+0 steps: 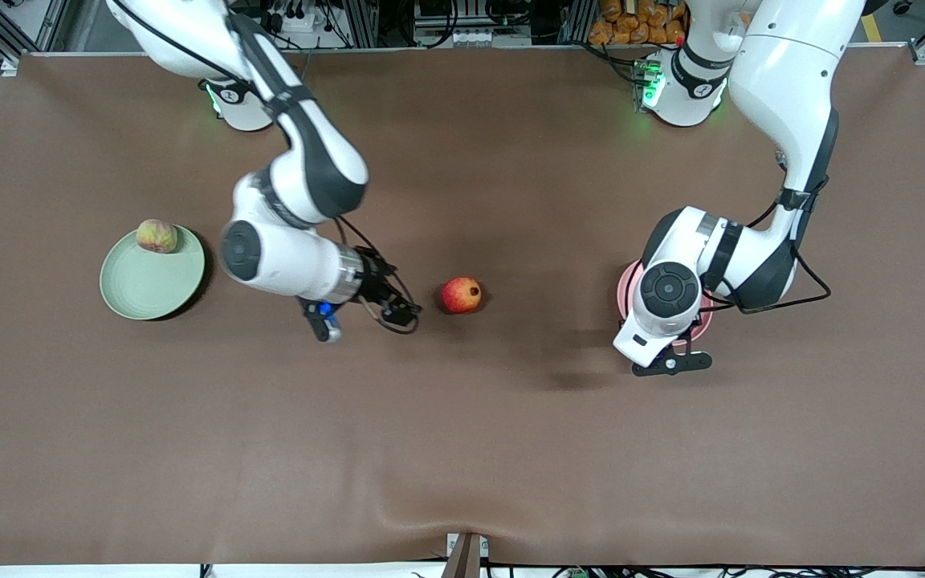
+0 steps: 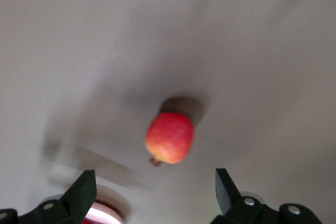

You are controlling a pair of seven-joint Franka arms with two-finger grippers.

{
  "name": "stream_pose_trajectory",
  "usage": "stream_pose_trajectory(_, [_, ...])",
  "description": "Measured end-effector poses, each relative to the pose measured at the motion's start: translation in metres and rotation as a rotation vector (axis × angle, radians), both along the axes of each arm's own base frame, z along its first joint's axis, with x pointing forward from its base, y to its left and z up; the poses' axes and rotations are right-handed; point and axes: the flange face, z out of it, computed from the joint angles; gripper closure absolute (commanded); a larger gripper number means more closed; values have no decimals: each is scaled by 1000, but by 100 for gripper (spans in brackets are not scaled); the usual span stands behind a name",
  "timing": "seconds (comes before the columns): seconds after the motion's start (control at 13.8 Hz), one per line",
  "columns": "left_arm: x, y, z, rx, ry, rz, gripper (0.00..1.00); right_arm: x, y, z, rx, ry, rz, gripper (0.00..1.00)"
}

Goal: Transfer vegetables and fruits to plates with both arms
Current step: 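Grasp the red apple with the right gripper while the left gripper carries the eggplant, then carry the apple to the green plate while the left gripper lowers the eggplant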

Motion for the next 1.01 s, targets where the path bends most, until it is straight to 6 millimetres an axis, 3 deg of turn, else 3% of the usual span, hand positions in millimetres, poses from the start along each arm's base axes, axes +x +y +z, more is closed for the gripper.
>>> stream_pose_trajectory(0.29, [-18, 2, -22, 21, 53, -19, 100, -16, 59, -56, -16, -27, -62, 0])
stream_pose_trajectory(0.72, [-27, 7, -35, 58, 72, -46, 100, -40, 85, -108, -90, 3, -64, 0])
stream_pose_trajectory(0.79, [-26, 8, -34, 57, 71, -45, 100, -43, 87, -114, -121, -4, -51, 31])
stream_pose_trajectory(0.87, [-26, 8, -34, 57, 70, -45, 100, -47, 90, -119, -148, -14, -36, 75])
stream_pose_trajectory(1.01, [-27, 7, -36, 56, 65, -37, 100, -49, 92, -117, -174, -25, -17, 100])
